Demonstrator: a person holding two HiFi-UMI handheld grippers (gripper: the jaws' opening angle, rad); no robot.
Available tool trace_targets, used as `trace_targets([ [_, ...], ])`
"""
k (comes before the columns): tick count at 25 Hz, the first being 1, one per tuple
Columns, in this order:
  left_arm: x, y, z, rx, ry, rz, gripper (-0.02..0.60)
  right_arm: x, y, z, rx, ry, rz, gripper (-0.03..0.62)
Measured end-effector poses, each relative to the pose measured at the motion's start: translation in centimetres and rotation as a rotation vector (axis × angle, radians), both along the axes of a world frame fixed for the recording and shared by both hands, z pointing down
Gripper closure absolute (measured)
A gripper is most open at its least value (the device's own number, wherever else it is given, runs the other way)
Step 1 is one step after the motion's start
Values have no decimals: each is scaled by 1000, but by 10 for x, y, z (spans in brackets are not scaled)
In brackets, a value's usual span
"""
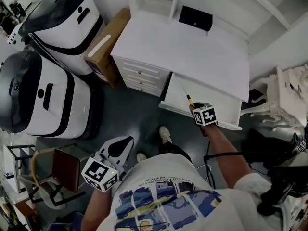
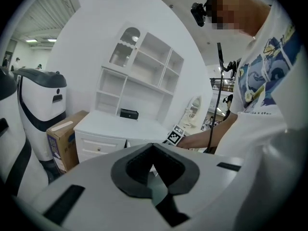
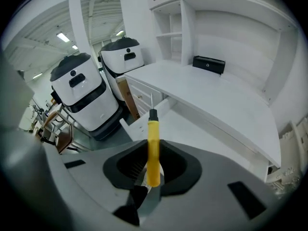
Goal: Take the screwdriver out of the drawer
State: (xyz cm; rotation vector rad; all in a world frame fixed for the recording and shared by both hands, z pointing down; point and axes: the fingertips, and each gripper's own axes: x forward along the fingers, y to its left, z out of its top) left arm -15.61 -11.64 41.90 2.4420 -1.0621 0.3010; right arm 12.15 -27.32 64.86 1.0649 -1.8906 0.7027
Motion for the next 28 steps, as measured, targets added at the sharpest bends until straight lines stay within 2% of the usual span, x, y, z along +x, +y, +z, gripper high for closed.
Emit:
trace_targets([
  [7,-17,28,-4,25,8,16,568,-48,51,-39,36,-95,-47,502],
  [13,-22,51,-2,27,24,27,568,-79,92,-71,67,-133,-90,501],
  [28,-21,99,4,44,27,81,568,-117,174,-121,133,-192,-168,502],
])
